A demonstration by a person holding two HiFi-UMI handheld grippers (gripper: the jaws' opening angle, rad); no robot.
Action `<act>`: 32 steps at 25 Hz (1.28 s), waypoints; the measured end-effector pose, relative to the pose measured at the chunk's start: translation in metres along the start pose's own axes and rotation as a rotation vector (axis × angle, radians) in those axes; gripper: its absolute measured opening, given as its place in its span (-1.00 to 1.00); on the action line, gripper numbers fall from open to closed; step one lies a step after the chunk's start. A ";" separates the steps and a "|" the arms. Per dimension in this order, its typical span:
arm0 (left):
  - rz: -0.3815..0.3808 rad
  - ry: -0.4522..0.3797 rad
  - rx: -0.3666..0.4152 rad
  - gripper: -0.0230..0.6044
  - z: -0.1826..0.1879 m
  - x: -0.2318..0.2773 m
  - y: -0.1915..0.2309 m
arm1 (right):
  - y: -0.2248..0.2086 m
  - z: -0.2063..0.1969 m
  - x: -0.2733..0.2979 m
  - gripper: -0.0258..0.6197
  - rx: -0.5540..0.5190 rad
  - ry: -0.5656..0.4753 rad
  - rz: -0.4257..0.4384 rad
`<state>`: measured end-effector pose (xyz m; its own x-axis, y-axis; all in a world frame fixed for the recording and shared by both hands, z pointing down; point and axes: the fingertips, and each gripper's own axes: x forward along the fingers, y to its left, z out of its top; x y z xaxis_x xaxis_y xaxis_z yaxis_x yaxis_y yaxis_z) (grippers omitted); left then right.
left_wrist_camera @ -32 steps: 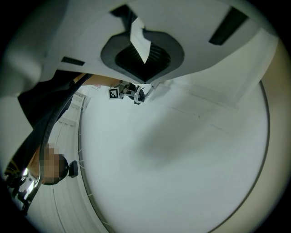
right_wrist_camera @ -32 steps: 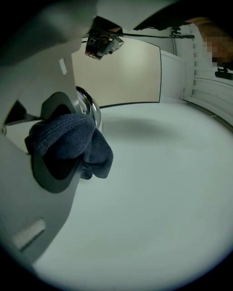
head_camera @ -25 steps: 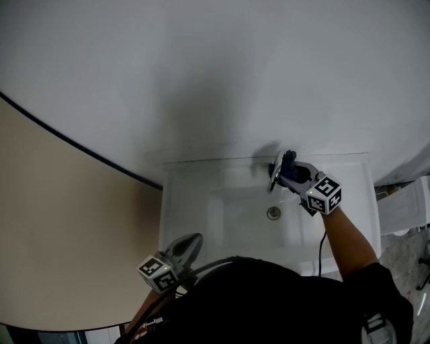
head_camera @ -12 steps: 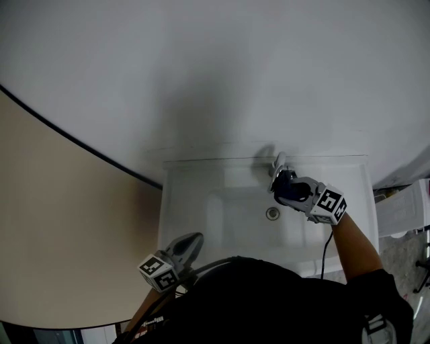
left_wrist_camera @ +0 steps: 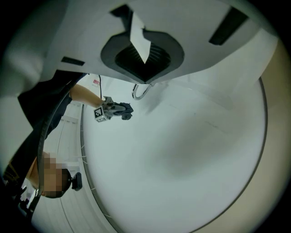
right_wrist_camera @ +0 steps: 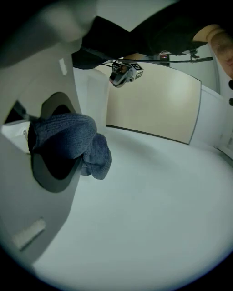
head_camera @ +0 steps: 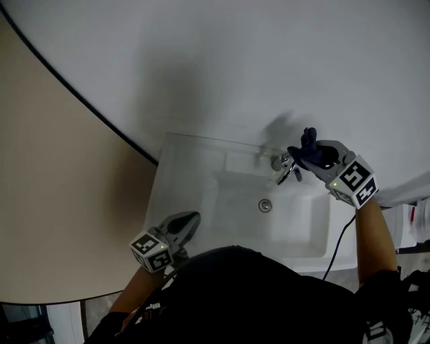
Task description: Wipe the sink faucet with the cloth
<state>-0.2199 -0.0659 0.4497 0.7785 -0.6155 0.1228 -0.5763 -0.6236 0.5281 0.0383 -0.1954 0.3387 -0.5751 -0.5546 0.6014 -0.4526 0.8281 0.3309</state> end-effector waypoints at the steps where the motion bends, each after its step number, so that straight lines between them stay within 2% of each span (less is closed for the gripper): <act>1: -0.002 -0.007 0.002 -0.96 -0.002 0.000 0.001 | 0.001 0.009 0.011 -0.53 -0.054 0.065 0.027; 5: -0.012 -0.028 0.026 -0.96 0.001 -0.008 0.007 | 0.021 0.008 0.078 -0.52 -0.244 0.392 0.204; 11: -0.029 -0.059 0.057 -0.96 0.007 -0.023 0.019 | 0.044 -0.061 0.169 -0.52 -0.474 0.913 0.411; 14: -0.026 -0.079 0.046 -0.96 0.003 -0.038 0.022 | 0.043 -0.092 0.194 -0.52 -0.553 1.099 0.465; 17: -0.025 -0.088 0.027 -0.96 -0.005 -0.044 0.029 | 0.030 -0.129 0.198 -0.52 -0.543 1.278 0.462; 20: -0.027 -0.083 0.008 -0.96 -0.015 -0.044 0.034 | 0.016 -0.163 0.194 -0.52 -0.512 1.388 0.458; 23: -0.024 -0.091 -0.013 -0.96 -0.021 -0.045 0.038 | 0.005 -0.182 0.188 -0.52 -0.474 1.436 0.440; 26: -0.018 -0.083 -0.026 -0.96 -0.027 -0.045 0.041 | 0.004 -0.187 0.186 -0.52 -0.440 1.461 0.423; 32: -0.033 -0.075 -0.029 -0.96 -0.028 -0.042 0.038 | 0.005 -0.183 0.173 -0.52 -0.451 1.560 0.441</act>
<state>-0.2674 -0.0498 0.4878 0.7755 -0.6299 0.0423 -0.5426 -0.6307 0.5548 0.0617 -0.2723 0.5772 0.7062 0.0862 0.7027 -0.0755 0.9961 -0.0463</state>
